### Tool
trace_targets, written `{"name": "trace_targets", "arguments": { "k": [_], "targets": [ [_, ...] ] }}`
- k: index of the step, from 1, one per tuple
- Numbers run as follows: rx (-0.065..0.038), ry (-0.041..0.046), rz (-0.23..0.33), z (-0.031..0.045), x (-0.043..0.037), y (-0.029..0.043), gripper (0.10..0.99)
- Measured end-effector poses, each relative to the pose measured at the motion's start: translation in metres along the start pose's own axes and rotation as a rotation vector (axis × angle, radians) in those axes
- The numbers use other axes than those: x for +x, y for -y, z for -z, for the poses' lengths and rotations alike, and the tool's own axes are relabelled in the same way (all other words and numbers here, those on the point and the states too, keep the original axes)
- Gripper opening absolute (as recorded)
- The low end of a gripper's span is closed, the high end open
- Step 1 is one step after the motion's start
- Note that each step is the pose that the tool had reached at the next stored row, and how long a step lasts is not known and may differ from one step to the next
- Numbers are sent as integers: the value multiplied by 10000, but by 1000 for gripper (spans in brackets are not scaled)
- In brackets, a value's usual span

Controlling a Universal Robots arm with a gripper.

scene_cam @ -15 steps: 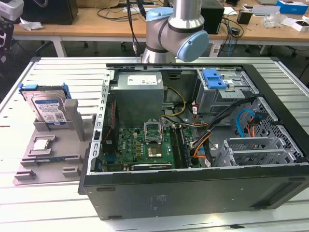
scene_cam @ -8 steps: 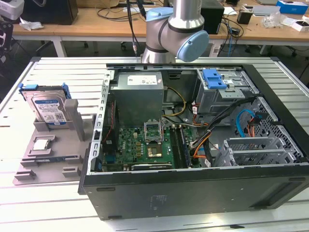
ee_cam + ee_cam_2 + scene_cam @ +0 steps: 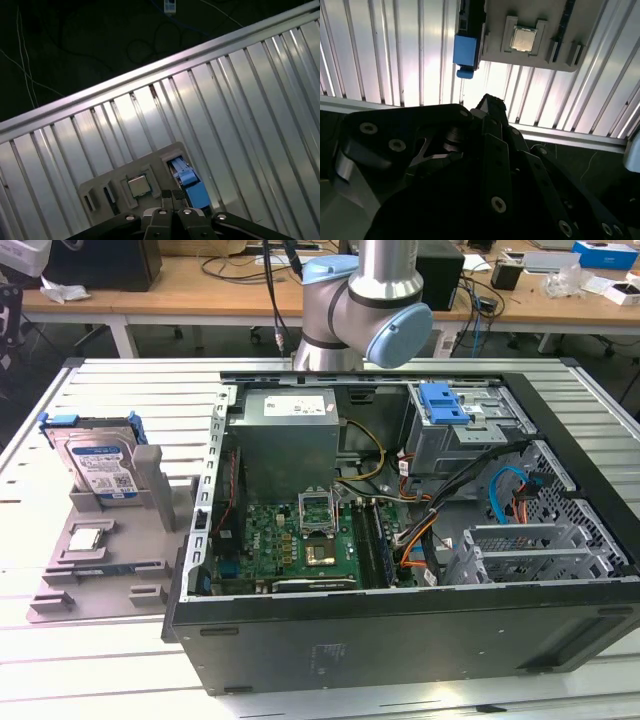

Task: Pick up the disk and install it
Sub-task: 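Pick up the disk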

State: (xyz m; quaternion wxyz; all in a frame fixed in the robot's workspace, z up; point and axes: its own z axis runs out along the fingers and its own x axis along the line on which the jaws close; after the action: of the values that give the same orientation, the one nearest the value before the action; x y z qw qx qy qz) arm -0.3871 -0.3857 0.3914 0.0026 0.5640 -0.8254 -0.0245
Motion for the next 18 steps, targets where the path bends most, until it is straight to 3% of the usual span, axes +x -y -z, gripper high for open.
{"name": "trace_targets", "arguments": {
  "k": [18],
  "targets": [
    [-38,-70,1603,0,0,-1,106]
  ]
}}
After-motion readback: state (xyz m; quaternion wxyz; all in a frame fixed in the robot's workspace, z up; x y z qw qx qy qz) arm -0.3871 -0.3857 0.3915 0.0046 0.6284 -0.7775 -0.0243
